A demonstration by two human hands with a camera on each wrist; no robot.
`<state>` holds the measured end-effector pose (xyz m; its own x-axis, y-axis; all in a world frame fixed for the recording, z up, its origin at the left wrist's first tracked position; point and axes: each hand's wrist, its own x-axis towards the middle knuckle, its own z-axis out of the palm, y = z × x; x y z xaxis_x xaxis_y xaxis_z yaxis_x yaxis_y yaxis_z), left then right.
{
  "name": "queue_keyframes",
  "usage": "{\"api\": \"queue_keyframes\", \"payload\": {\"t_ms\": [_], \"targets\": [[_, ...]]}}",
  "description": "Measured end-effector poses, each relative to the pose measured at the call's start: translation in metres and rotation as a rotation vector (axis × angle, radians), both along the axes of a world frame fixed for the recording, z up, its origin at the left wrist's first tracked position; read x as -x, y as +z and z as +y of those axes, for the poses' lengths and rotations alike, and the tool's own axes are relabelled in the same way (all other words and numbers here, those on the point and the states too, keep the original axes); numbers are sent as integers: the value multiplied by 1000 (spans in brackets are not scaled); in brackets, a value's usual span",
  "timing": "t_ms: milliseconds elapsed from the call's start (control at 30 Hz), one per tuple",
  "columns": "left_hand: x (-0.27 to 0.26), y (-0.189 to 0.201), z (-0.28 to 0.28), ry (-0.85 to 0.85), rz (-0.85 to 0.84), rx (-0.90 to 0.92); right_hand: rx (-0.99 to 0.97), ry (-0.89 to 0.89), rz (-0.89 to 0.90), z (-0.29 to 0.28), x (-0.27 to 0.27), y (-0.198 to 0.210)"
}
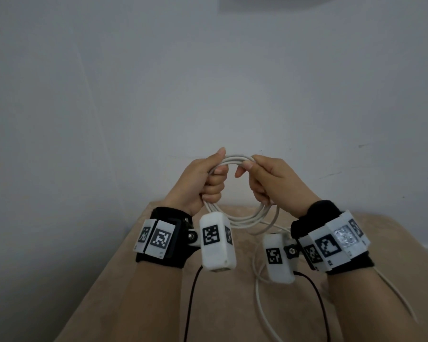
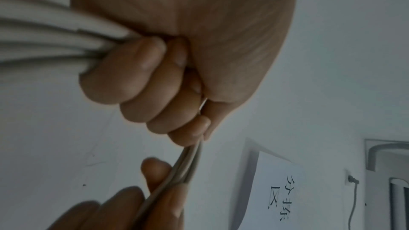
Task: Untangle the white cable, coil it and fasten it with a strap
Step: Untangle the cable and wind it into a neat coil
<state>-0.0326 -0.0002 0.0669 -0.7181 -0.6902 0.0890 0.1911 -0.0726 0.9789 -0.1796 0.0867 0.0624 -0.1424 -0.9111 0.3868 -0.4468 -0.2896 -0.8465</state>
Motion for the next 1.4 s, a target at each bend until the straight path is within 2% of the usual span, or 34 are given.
{"api": "queue_keyframes", "payload": {"t_ms": [100, 200, 267, 433, 567, 767, 1000, 1167, 1400], "targets": [[3, 1, 0, 63, 77, -4, 29, -18, -169, 0, 2, 0], [1, 0, -3, 104, 154, -69, 14, 18, -462, 1, 8, 1], [0, 0, -6, 123, 196, -98, 21, -1, -528, 2, 12, 2], [-2, 1, -8, 152, 269, -137, 30, -119, -514, 7, 21, 4], [-4, 2, -8, 170, 357, -193, 6, -108, -506, 12, 20, 8], [-1, 3, -5, 221, 415, -232, -52, -31, -267, 8, 1, 6], [5, 2, -4, 147, 436, -272, 6, -107, -224, -8, -5, -5], [5, -1, -8, 47, 376, -271, 26, -95, -322, -7, -4, -4], [-3, -4, -12, -6, 46, -90, 3, -114, -74, -11, 6, -10]]}}
